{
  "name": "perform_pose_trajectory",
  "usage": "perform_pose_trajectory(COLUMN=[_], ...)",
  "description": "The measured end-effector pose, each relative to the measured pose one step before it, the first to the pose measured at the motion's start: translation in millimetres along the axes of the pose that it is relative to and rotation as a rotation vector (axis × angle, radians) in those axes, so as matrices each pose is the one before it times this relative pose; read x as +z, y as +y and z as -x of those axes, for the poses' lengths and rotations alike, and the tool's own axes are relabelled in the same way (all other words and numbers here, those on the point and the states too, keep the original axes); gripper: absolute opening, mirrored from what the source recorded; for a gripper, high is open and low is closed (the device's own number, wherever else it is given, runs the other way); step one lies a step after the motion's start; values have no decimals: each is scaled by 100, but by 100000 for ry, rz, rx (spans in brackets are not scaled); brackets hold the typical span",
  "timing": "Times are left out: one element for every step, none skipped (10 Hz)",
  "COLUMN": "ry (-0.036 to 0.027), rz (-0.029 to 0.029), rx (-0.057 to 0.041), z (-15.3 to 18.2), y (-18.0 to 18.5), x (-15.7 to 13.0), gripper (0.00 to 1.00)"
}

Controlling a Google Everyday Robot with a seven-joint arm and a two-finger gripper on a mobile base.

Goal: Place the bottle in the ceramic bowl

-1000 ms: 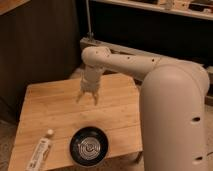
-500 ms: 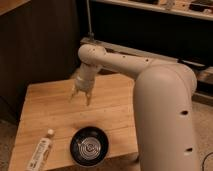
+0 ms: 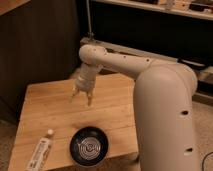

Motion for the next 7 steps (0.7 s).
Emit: perform_pose_trajectory(ry=[-2, 41, 316, 722, 1185, 818, 335], rz=[11, 30, 136, 893, 2437, 2656, 1326], rx=[-132, -184, -71, -2769, -8457, -7126, -2667], z=[-7, 5, -10, 23, 271, 284, 230], y=[88, 127, -23, 231, 796, 558, 19], x=[2, 19, -23, -8, 341, 350, 196], gripper=[65, 65, 65, 65, 65, 65, 65])
